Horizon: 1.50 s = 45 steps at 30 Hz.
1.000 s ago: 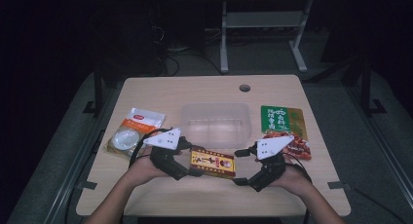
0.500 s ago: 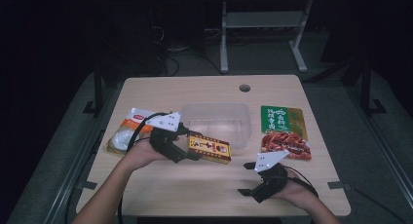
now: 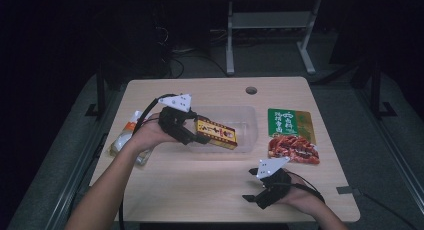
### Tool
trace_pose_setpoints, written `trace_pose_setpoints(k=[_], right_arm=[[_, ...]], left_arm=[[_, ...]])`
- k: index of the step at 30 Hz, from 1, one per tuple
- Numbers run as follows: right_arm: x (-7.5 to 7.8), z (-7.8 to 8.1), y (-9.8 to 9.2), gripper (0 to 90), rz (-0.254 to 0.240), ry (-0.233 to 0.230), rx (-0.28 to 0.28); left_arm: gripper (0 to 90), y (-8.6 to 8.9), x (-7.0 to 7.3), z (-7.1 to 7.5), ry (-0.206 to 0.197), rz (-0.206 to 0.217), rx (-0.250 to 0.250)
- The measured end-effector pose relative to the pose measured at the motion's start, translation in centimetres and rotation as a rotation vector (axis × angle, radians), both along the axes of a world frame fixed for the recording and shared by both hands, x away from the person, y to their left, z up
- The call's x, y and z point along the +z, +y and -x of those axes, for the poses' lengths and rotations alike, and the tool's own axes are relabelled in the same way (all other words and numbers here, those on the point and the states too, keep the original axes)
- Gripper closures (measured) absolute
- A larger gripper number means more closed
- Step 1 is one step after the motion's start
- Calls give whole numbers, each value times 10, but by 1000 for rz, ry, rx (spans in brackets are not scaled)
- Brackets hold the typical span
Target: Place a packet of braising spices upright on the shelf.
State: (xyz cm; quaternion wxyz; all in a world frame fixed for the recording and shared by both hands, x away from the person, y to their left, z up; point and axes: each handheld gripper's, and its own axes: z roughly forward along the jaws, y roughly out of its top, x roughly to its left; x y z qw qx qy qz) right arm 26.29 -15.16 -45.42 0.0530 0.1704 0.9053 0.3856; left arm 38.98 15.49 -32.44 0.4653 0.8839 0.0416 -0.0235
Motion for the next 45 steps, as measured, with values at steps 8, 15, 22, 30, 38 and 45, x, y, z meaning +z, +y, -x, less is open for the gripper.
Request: trace_pose_setpoints(k=[8,15,22,30,38,45], right_arm=[[-4,-1,2,143,10,10,-9],[-7,-1,6,139,24,4,5],[-6,-1,5,139,17,0,1],[-4,0,5,139,18,-8,11],[-2,2,5,139,17,-21,21],[-2,2,3,140,14,-18,16]], left_arm=[[313,-10,11,-29,-8,-44,17],[313,-19,19,-45,-6,-60,21],[313,-39,24,-60,-8,-100,16],[312,-59,18,-69,-15,-154,1],[312,-85,13,-81,-18,-214,-16],[312,-101,4,-85,-33,-284,-38]])
